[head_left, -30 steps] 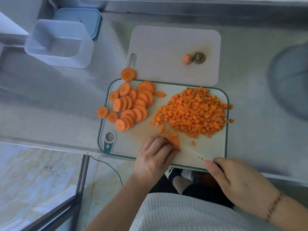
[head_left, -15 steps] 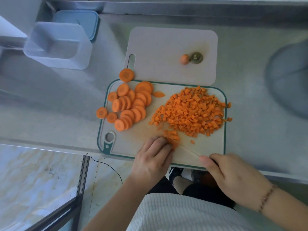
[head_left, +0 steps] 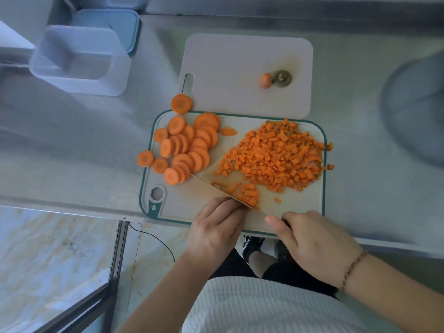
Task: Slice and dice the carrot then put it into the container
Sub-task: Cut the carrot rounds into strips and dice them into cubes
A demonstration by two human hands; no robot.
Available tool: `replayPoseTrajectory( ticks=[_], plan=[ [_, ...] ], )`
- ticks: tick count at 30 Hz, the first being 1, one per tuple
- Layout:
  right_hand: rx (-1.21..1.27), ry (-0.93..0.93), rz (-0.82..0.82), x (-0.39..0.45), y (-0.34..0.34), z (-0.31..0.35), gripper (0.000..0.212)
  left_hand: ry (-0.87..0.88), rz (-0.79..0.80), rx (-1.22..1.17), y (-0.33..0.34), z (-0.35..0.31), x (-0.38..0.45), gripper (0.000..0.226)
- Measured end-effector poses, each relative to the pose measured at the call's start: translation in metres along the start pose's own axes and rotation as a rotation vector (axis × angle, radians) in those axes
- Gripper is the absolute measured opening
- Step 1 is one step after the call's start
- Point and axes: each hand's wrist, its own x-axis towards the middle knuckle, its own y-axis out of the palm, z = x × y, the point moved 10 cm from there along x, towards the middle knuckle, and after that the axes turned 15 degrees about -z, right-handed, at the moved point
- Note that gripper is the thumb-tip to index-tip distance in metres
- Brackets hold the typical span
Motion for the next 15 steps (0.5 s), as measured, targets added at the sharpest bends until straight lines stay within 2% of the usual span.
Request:
replayPoseTrajectory(
  ticks=[8, 15],
  plan=[
    [0.089, 0.042, 0.048, -0.024, -0.002, -0.014, 0.062, -0.023, -0.064, -0.029, -0.007, 0.006, -0.004, 0.010],
    [0.101, 0.022, 0.034, -0.002, 0.013, 0.005, 0.070, -0.032, -0.066, -0.055, -0.009, 0.008, -0.003, 0.009]
  ],
)
